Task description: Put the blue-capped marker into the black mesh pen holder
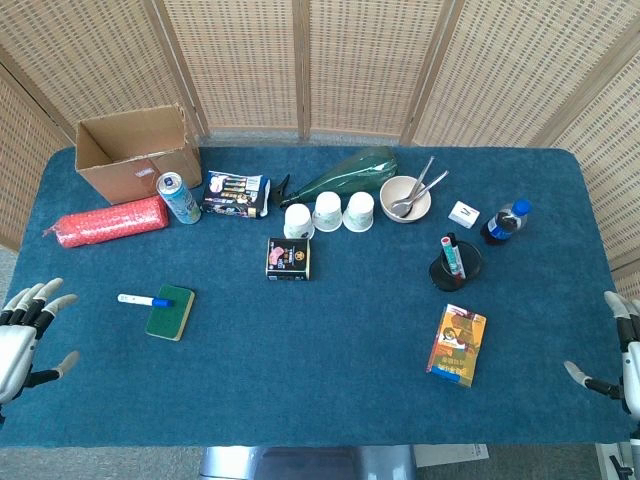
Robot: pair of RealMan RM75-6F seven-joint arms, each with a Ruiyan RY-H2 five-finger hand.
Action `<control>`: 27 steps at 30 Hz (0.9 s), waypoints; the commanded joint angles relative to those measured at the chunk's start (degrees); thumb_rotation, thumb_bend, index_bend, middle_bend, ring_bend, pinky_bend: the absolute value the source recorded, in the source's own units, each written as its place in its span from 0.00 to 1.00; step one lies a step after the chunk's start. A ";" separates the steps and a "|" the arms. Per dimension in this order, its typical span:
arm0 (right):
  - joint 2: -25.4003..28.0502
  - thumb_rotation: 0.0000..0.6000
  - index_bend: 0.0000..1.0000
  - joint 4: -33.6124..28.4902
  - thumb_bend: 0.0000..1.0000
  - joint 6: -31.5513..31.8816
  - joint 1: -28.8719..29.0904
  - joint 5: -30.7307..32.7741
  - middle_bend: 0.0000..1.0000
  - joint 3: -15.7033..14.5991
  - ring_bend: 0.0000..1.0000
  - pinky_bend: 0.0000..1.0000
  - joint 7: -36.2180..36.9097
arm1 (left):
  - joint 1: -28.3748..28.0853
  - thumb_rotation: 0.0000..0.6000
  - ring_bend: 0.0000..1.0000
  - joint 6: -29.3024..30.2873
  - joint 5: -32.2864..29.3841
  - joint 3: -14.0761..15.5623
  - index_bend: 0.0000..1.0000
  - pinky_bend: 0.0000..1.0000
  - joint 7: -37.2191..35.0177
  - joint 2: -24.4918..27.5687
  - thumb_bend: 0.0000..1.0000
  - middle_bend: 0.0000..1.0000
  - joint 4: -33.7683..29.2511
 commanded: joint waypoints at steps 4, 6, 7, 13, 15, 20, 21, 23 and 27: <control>0.00 1.00 0.00 -0.02 0.00 0.06 -0.02 -0.08 0.00 -0.04 0.00 0.20 -0.07 | 0.00 1.00 0.00 -0.03 0.01 -0.01 0.19 0.09 0.17 -0.12 0.31 0.00 0.17; 0.00 1.00 0.00 -0.01 0.00 0.07 -0.03 -0.07 0.00 -0.04 0.00 0.20 -0.06 | -0.01 1.00 0.00 -0.05 -0.01 -0.03 0.19 0.09 0.11 -0.15 0.31 0.00 0.20; 0.00 1.00 0.00 -0.03 0.00 0.06 -0.03 -0.07 0.00 -0.05 0.00 0.20 -0.07 | -0.03 1.00 0.00 -0.10 -0.05 -0.04 0.19 0.09 0.03 -0.16 0.31 0.00 0.25; 0.02 1.00 0.00 -0.21 0.00 0.14 0.00 -0.18 0.00 -0.03 0.00 0.20 -0.11 | -0.74 1.00 0.00 -1.35 -1.00 -0.52 0.19 0.09 -0.75 -0.35 0.31 0.00 1.05; 0.01 1.00 0.00 -0.19 0.00 0.01 0.03 0.00 0.00 0.00 0.00 0.20 -0.11 | -1.33 1.00 0.00 -2.11 -1.72 -1.06 0.21 0.09 -1.48 -0.59 0.31 0.00 1.60; 0.08 1.00 0.00 -0.10 0.00 -0.32 0.07 0.48 0.00 0.08 0.00 0.20 0.27 | -4.24 1.00 0.00 -6.39 -3.64 -2.62 0.26 0.08 -4.56 -2.82 0.31 0.00 6.44; 0.10 1.00 0.00 -0.09 0.00 -0.32 0.07 0.51 0.00 0.11 0.00 0.20 0.31 | -4.70 1.00 0.00 -7.22 -4.10 -2.82 0.26 0.08 -4.97 -3.32 0.31 0.00 7.42; 0.14 1.00 0.00 -0.11 0.00 -0.24 0.05 0.52 0.00 0.16 0.00 0.20 0.39 | -6.15 1.00 0.00 -10.29 -5.87 -3.32 0.26 0.08 -6.13 -4.79 0.31 0.00 10.11; 0.16 1.00 0.00 -0.16 0.00 -0.37 0.07 0.49 0.00 0.07 0.00 0.20 0.35 | -9.33 1.00 0.00 -15.93 -8.49 -4.46 0.27 0.07 -7.69 -8.25 0.31 0.00 15.96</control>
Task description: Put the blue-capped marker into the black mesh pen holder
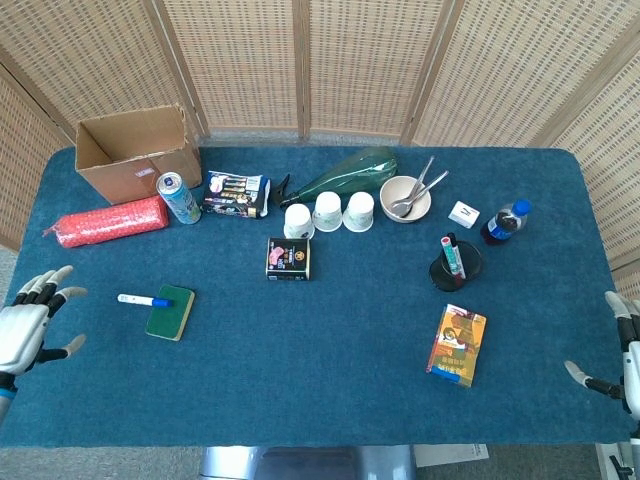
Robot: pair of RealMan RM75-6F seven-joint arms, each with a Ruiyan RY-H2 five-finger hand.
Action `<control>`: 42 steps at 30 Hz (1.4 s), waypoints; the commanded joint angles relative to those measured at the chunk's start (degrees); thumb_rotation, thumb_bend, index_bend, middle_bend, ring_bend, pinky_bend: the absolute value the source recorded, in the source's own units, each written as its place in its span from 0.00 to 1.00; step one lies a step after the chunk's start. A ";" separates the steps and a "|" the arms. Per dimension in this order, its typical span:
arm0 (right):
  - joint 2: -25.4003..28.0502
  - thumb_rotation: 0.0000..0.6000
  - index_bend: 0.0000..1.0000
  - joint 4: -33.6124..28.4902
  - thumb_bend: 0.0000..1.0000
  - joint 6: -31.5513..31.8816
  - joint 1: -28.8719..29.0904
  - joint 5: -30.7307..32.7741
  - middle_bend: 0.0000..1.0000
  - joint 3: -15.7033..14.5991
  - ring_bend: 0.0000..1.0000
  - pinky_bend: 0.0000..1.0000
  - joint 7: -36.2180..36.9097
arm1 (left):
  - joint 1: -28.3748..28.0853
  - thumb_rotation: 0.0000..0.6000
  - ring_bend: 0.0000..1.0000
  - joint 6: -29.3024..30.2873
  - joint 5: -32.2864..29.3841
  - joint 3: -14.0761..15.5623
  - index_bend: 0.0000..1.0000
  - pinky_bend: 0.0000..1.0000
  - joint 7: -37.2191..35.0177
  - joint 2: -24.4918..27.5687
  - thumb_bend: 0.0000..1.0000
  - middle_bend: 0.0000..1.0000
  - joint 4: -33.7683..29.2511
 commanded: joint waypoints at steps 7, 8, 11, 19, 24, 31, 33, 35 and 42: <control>-0.04 1.00 0.00 0.03 0.00 -0.26 0.11 0.20 0.00 0.02 0.00 0.20 -0.13 | -6.69 1.00 0.00 -9.60 -5.67 -2.88 0.28 0.07 -1.66 -10.37 0.31 0.00 14.76; -0.05 1.00 0.00 0.03 0.00 -0.31 0.15 0.22 0.00 0.03 0.00 0.20 -0.13 | -7.11 1.00 0.00 -10.33 -6.13 -3.03 0.28 0.07 -1.52 -11.05 0.31 0.00 15.58; -0.07 1.00 0.00 0.02 0.00 -0.47 0.22 0.25 0.00 0.01 0.00 0.20 -0.22 | -8.65 1.00 0.00 -12.74 -7.65 -3.61 0.29 0.07 -0.47 -12.99 0.35 0.00 17.57; 0.07 1.00 0.00 0.05 0.00 -0.49 0.15 0.59 0.00 0.13 0.00 0.20 0.27 | -12.16 1.00 0.00 -16.64 -10.86 -4.50 0.37 0.07 5.98 -16.27 0.36 0.00 18.43; 0.20 1.00 0.00 0.14 0.00 -0.65 0.19 0.82 0.00 0.28 0.00 0.20 0.79 | -12.67 1.00 0.00 -16.60 -12.12 -4.65 0.39 0.07 8.13 -17.12 0.36 0.00 17.44; 0.32 1.00 0.00 0.00 0.00 -0.93 0.35 0.74 0.00 0.29 0.00 0.20 1.14 | -12.68 1.00 0.00 -16.82 -13.35 -3.94 0.41 0.07 10.14 -17.58 0.36 0.00 16.50; 0.38 1.00 0.00 -0.03 0.00 -0.98 0.34 0.88 0.00 0.34 0.00 0.20 1.36 | -12.71 1.00 0.00 -16.78 -13.53 -3.83 0.43 0.07 10.38 -17.71 0.37 0.00 16.38; 0.43 1.00 0.00 -0.01 0.00 -1.09 0.36 0.94 0.00 0.34 0.00 0.20 1.47 | -12.77 1.00 0.00 -16.75 -13.63 -3.70 0.45 0.07 10.70 -17.86 0.36 0.00 16.37; 0.57 1.00 0.00 -0.10 0.00 -1.39 0.46 0.93 0.00 0.28 0.00 0.20 1.73 | -13.43 1.00 0.00 -17.10 -14.56 -3.75 0.45 0.07 12.07 -18.78 0.37 0.00 16.81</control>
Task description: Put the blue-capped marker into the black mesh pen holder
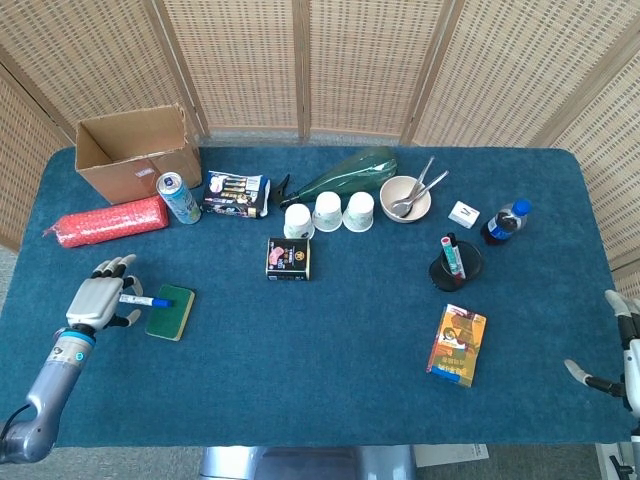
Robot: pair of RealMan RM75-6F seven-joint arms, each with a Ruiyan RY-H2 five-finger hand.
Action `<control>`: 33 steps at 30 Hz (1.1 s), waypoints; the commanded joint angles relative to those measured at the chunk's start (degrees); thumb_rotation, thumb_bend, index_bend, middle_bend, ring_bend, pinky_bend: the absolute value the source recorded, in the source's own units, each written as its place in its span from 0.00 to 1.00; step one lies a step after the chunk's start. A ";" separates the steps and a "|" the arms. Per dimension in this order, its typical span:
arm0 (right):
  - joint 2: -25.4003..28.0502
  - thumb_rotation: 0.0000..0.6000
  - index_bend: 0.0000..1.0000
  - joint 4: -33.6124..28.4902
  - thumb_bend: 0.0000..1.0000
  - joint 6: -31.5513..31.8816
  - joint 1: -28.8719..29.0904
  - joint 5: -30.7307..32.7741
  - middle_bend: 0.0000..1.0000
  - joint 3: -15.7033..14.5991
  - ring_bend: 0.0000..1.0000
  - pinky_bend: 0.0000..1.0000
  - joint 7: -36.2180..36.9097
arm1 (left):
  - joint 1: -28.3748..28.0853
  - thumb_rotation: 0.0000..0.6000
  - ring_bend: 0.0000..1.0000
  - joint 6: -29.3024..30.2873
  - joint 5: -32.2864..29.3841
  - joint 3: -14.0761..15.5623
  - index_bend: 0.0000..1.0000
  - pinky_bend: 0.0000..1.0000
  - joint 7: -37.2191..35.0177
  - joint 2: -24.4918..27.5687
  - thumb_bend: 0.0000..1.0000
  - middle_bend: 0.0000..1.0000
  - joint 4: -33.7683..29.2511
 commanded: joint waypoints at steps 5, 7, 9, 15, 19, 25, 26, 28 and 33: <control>0.06 1.00 0.00 0.10 0.00 -0.21 0.09 0.32 0.00 0.12 0.00 0.20 0.13 | -0.72 1.00 0.00 -0.21 -0.97 -0.42 0.45 0.07 1.09 -0.60 0.37 0.00 0.53; 0.07 1.00 0.00 0.07 0.00 -0.35 0.15 0.29 0.00 0.08 0.00 0.20 0.16 | -0.94 1.00 0.00 -0.40 -1.32 -0.51 0.45 0.07 1.34 -0.80 0.37 0.00 0.69; 0.08 1.00 0.00 0.10 0.00 -0.39 0.16 0.31 0.00 0.05 0.00 0.20 0.11 | -1.11 1.00 0.00 -0.57 -1.67 -0.58 0.45 0.07 1.51 -1.08 0.37 0.00 0.90; -0.06 1.00 0.00 0.26 0.00 -0.67 0.32 0.74 0.00 0.18 0.00 0.20 -0.19 | -1.44 1.00 0.00 -1.03 -2.25 -0.47 0.45 0.07 1.70 -1.91 0.37 0.00 1.98; -0.12 1.00 0.00 0.21 0.00 -0.79 0.40 0.72 0.00 0.15 0.00 0.20 -0.18 | -1.78 1.00 0.00 -1.48 -2.62 -0.48 0.46 0.07 1.86 -2.43 0.37 0.00 2.65; -0.14 1.00 0.00 0.27 0.00 -0.95 0.44 0.97 0.00 0.19 0.00 0.20 -0.15 | -2.00 1.00 0.00 -1.50 -2.90 -0.55 0.50 0.08 1.78 -3.04 0.37 0.00 3.40; -0.12 1.00 0.00 0.28 0.00 -0.95 0.44 0.97 0.00 0.20 0.00 0.20 -0.08 | -1.98 1.00 0.00 -1.36 -2.95 -0.57 0.51 0.08 1.78 -3.17 0.37 0.00 3.53; -0.10 1.00 0.00 0.31 0.00 -0.89 0.43 0.97 0.00 0.23 0.00 0.20 -0.03 | -1.98 1.00 0.00 -1.10 -2.88 -0.51 0.53 0.08 1.96 -3.37 0.38 0.00 3.74; -0.01 1.00 0.00 0.33 0.00 -0.95 0.42 1.07 0.00 0.26 0.00 0.20 0.20 | -1.96 1.00 0.00 -0.75 -3.02 -0.43 0.57 0.08 2.35 -3.63 0.39 0.00 3.97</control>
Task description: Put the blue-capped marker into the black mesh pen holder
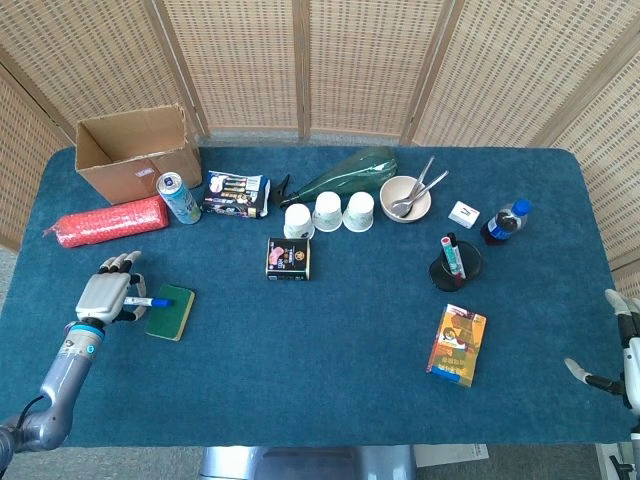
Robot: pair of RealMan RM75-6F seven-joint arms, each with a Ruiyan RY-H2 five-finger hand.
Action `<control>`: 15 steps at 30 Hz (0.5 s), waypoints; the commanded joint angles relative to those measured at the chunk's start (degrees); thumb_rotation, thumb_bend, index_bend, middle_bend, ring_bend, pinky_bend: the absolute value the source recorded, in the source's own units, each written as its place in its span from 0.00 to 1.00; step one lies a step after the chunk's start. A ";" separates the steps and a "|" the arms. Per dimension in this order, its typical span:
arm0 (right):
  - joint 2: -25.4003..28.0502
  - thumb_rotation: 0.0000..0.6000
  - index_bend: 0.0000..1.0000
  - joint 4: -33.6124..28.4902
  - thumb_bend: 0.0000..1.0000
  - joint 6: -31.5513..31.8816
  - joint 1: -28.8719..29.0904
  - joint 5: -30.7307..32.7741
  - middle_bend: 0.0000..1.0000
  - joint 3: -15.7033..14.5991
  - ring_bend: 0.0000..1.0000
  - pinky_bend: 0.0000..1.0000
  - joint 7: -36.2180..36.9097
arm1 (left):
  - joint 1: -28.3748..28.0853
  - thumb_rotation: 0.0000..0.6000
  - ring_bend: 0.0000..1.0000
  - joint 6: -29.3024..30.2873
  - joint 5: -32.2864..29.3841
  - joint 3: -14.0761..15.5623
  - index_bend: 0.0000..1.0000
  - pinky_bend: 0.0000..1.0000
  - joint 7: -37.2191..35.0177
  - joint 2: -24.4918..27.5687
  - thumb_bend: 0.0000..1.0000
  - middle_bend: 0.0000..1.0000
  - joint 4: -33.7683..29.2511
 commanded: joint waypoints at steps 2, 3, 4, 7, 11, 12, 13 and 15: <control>0.04 1.00 0.00 0.04 0.00 -0.03 0.00 0.04 0.00 0.01 0.00 0.20 0.03 | -0.01 1.00 0.00 0.28 0.00 0.04 0.57 0.09 0.33 -0.12 0.39 0.00 0.11; 0.05 1.00 0.00 0.03 0.00 -0.06 0.01 0.06 0.00 0.00 0.00 0.20 0.05 | -0.01 1.00 0.00 0.42 0.03 0.05 0.58 0.09 0.49 -0.15 0.39 0.00 0.13; 0.05 1.00 0.00 0.05 0.00 -0.09 0.02 0.06 0.00 -0.01 0.00 0.20 0.02 | -0.01 1.00 0.00 0.50 0.01 0.05 0.58 0.09 0.56 -0.18 0.39 0.00 0.14; 0.04 1.00 0.00 -0.01 0.00 -0.17 0.06 0.00 0.00 -0.06 0.00 0.20 0.00 | -0.07 1.00 0.00 0.65 -0.13 0.07 0.58 0.09 1.01 -0.35 0.40 0.00 0.20; 0.06 1.00 0.00 -0.02 0.00 -0.10 0.02 0.09 0.00 -0.05 0.00 0.20 -0.13 | -0.01 1.00 0.00 0.87 -0.30 -0.08 0.58 0.09 0.83 -0.29 0.39 0.00 -0.12; 0.06 1.00 0.00 -0.03 0.00 -0.12 0.02 0.09 0.00 -0.06 0.00 0.20 -0.14 | 0.04 1.00 0.00 0.95 -0.27 -0.11 0.58 0.09 0.70 -0.21 0.39 0.00 -0.23; 0.06 1.00 0.00 -0.03 0.00 -0.13 0.03 0.08 0.00 -0.07 0.00 0.20 -0.16 | 0.17 1.00 0.00 1.16 -0.26 -0.22 0.58 0.09 0.32 0.02 0.39 0.00 -0.54; 0.03 1.00 0.00 0.00 0.00 -0.17 0.06 0.06 0.00 -0.09 0.00 0.20 -0.20 | 0.47 1.00 0.00 1.72 -0.04 -0.41 0.58 0.09 -0.47 0.60 0.40 0.00 -1.26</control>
